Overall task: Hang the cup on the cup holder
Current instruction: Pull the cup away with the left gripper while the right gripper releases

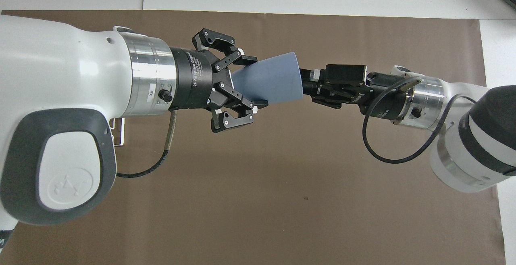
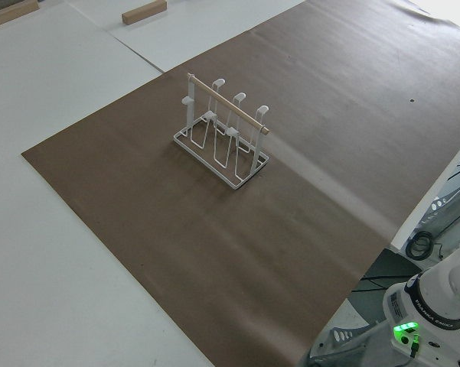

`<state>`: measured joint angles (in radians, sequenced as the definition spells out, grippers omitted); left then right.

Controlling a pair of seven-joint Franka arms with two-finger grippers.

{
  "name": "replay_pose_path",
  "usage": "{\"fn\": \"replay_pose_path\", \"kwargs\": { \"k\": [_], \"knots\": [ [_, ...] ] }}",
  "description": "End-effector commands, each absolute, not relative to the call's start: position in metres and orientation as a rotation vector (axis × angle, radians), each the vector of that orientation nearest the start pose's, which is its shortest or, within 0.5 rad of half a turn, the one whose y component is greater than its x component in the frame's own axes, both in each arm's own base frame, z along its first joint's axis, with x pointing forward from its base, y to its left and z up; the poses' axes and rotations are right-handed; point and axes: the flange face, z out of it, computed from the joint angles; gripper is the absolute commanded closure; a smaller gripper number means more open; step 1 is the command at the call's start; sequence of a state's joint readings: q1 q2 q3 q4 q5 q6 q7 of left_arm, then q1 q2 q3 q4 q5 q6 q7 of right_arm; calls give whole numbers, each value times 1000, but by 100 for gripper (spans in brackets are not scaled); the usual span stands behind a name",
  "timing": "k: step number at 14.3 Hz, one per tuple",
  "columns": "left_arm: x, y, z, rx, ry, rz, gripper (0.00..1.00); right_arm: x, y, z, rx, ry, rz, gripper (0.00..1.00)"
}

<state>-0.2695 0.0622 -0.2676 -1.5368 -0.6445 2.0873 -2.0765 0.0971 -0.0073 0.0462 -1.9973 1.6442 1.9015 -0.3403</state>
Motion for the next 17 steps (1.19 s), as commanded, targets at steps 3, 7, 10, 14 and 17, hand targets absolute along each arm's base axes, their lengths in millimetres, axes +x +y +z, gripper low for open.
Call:
{"fn": "replay_pose_path", "kwargs": {
  "k": [3,7,10,14,17],
  "knots": [
    [510,-332,675,1568,1874,-611,100,553,106,520,-1720,148,-87,48],
    [510,-329,667,1582,1878,-603,100,548,39,514,-1879,91,-70,43],
    [506,-323,659,1621,1862,-581,100,543,-10,507,-2030,37,-109,39],
    [502,-310,641,1735,1868,-452,100,540,-63,490,-2266,-6,-132,36],
    [503,-297,630,1810,1876,-333,100,543,-93,479,-2479,-28,-170,32]
  ]
}}
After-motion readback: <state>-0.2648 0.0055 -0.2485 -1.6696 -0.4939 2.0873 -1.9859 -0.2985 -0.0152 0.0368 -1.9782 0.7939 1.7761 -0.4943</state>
